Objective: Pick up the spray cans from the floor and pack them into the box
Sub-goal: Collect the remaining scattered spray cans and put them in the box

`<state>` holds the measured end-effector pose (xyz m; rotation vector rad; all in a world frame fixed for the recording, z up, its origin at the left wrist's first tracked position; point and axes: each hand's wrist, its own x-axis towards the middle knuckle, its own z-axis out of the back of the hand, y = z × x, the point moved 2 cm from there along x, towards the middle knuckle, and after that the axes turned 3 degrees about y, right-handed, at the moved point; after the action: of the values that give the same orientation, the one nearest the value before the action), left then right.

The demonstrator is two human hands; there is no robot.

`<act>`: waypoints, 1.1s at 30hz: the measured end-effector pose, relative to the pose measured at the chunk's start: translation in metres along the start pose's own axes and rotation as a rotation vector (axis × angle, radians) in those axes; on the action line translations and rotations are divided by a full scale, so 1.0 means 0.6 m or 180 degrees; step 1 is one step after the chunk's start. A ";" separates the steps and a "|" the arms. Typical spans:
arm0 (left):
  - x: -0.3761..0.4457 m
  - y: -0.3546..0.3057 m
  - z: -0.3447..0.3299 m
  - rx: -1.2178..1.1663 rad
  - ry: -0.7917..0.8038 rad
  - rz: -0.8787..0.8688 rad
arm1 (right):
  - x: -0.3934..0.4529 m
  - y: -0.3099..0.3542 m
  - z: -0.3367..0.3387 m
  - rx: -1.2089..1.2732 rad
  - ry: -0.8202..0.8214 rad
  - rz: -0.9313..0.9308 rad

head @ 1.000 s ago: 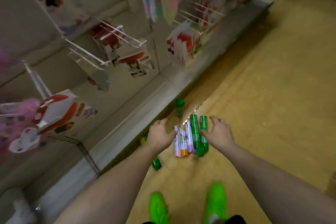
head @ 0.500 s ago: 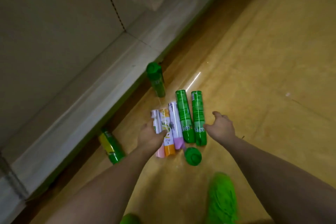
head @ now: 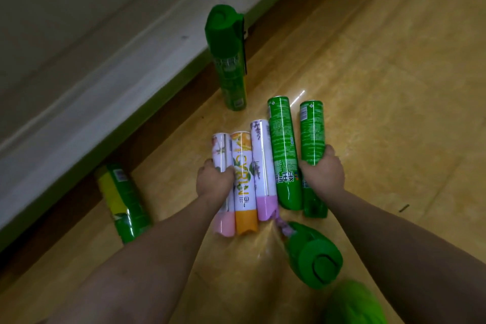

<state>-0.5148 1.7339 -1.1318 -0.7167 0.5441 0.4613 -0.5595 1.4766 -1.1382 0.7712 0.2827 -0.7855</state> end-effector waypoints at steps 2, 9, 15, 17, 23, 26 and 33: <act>-0.004 -0.005 0.005 -0.0039 -0.0016 -0.0065 | -0.001 -0.001 -0.001 0.0097 -0.0039 0.0037; -0.075 -0.073 0.120 0.0070 -0.0201 -0.0467 | -0.055 0.065 0.118 -0.0088 -0.0054 0.0077; -0.277 -0.221 0.282 -0.0123 0.0073 -0.0457 | -0.223 0.208 0.330 0.0190 0.0128 0.0006; -0.352 -0.283 0.344 -0.0180 0.0098 -0.0505 | -0.289 0.263 0.408 0.0342 0.0182 0.0015; -0.566 -0.445 0.532 -0.0633 0.0470 -0.0714 | -0.505 0.427 0.615 0.1145 0.0449 -0.0043; -0.665 -0.505 0.626 -0.0920 0.0692 -0.0730 | -0.619 0.497 0.694 0.1800 0.0552 -0.0274; -0.885 -0.594 0.819 -0.1841 0.1586 -0.0281 | -0.837 0.626 0.828 0.2819 0.0861 -0.0011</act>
<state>-0.5706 1.7379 -0.3273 -1.4252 0.8533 0.3555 -0.6554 1.5586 -0.3483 1.7181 0.1671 -0.8035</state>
